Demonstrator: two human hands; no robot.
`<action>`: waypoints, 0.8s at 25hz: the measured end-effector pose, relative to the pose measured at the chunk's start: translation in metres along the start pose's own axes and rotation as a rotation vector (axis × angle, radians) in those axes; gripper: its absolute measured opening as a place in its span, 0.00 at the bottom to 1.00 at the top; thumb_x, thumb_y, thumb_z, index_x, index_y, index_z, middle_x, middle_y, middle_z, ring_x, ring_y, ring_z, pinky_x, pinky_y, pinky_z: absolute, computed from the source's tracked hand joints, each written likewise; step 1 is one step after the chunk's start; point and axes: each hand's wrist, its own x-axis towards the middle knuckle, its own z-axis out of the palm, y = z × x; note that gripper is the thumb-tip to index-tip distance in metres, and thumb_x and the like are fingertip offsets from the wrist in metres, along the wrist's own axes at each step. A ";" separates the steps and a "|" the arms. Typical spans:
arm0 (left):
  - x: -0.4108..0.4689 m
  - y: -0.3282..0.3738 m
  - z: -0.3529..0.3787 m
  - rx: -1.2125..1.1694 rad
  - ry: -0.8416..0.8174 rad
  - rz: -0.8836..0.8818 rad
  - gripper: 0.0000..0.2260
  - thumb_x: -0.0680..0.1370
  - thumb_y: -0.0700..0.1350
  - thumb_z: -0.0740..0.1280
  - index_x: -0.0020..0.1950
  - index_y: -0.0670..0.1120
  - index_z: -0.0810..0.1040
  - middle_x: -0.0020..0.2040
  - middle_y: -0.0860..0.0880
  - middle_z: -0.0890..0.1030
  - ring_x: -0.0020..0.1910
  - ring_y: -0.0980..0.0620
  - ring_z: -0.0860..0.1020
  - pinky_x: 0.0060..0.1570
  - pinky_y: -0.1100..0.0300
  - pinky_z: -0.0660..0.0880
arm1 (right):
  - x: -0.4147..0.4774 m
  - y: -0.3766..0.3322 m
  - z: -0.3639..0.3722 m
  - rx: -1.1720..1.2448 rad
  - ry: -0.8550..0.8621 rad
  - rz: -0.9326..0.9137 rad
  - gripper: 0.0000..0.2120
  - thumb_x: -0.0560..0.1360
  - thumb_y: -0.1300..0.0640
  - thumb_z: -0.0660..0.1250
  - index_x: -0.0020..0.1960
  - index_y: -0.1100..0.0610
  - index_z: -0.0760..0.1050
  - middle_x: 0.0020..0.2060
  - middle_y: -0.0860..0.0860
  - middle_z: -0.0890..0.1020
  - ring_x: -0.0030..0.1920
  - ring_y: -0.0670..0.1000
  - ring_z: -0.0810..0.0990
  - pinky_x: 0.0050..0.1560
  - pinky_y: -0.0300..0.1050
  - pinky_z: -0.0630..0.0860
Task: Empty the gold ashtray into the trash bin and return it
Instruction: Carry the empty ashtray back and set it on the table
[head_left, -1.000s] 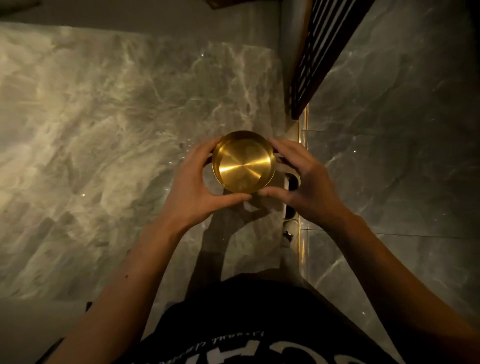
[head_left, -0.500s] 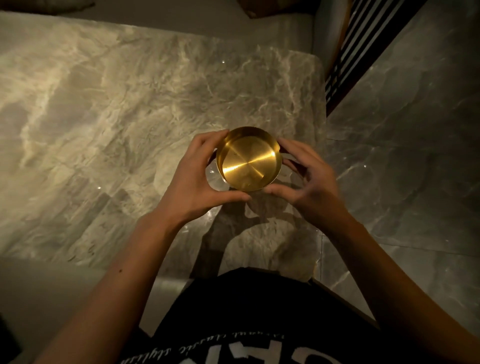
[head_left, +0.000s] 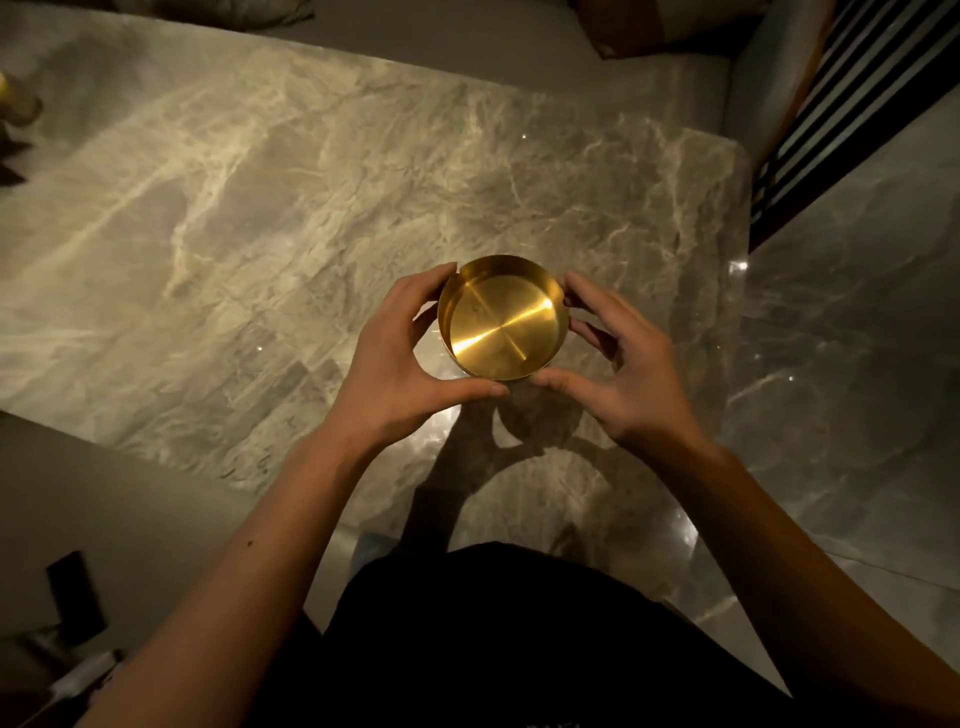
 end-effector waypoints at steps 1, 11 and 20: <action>-0.002 -0.008 -0.012 -0.023 0.017 -0.015 0.45 0.58 0.55 0.82 0.72 0.49 0.69 0.67 0.58 0.74 0.68 0.61 0.73 0.68 0.63 0.71 | 0.006 -0.003 0.014 -0.008 0.002 0.004 0.43 0.64 0.50 0.76 0.74 0.56 0.62 0.67 0.46 0.71 0.68 0.42 0.72 0.67 0.37 0.70; -0.008 -0.084 -0.167 -0.092 -0.055 0.001 0.46 0.57 0.55 0.83 0.72 0.47 0.71 0.67 0.52 0.74 0.69 0.55 0.73 0.71 0.50 0.71 | 0.044 -0.055 0.175 -0.028 0.097 0.067 0.43 0.64 0.53 0.77 0.74 0.54 0.62 0.66 0.40 0.71 0.68 0.37 0.71 0.68 0.40 0.71; -0.021 -0.095 -0.220 -0.055 0.071 -0.036 0.46 0.58 0.55 0.82 0.73 0.48 0.70 0.68 0.53 0.74 0.70 0.54 0.73 0.70 0.55 0.71 | 0.086 -0.069 0.216 -0.070 -0.074 -0.008 0.42 0.66 0.57 0.78 0.75 0.54 0.61 0.66 0.38 0.70 0.67 0.33 0.70 0.67 0.37 0.71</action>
